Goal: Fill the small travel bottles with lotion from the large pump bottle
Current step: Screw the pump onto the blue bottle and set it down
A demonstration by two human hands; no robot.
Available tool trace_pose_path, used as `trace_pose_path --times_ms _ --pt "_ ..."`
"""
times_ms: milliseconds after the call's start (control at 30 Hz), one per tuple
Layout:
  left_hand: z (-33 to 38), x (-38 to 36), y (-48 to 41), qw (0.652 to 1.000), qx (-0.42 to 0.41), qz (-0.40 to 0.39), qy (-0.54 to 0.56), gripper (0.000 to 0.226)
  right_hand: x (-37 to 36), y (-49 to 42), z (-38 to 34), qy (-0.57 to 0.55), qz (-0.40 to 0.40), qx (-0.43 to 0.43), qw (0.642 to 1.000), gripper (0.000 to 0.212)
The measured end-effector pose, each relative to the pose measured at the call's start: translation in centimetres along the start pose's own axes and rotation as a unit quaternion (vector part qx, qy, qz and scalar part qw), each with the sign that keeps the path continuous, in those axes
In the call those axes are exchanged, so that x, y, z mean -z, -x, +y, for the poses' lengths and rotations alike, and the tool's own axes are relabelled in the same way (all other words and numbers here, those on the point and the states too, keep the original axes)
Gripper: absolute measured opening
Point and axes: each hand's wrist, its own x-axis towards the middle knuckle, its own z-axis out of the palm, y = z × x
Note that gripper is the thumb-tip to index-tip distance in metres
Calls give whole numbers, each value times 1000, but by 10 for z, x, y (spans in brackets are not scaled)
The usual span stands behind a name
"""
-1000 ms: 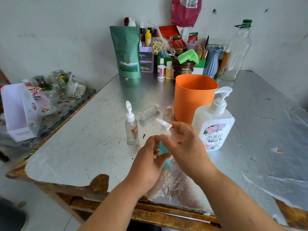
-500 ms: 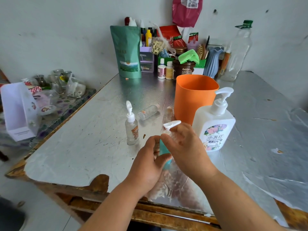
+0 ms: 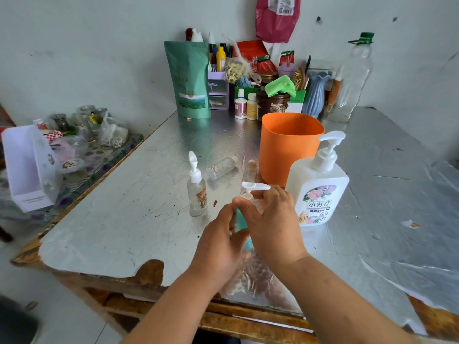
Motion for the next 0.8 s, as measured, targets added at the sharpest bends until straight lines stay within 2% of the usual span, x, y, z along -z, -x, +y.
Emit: trace_pose_path --times_ms 133,233,300,367,433,500,567,667,733,800 --pt "0 0 -1 999 11 -1 32 42 3 -8 2 -19 -15 -22 999 29" --pt "1 3 0 998 6 4 62 55 5 -19 3 -12 -15 -15 1000 33" --pt "5 12 1 997 -3 33 64 59 4 -27 0 -22 -5 -16 1000 36" --pt "11 27 2 993 -26 101 50 46 0 -34 -6 -27 -1 -25 999 34" --pt "16 44 -1 976 -52 206 39 29 -5 -39 -12 -34 -6 -18 999 30" --pt "15 60 -10 960 -29 278 18 26 -9 -44 -19 -46 -14 -15 999 26" --pt "10 73 -26 963 48 263 -36 39 -13 -50 -23 -51 -16 -15 998 32" --pt "2 82 -48 975 131 154 -94 57 -18 -59 -27 -48 -17 -17 999 40" --pt "1 83 -57 980 134 118 -91 50 -24 -65 -27 -46 -29 -20 998 41" --pt "3 84 -64 982 130 101 -93 33 -28 -71 -28 -43 -40 -23 998 43"
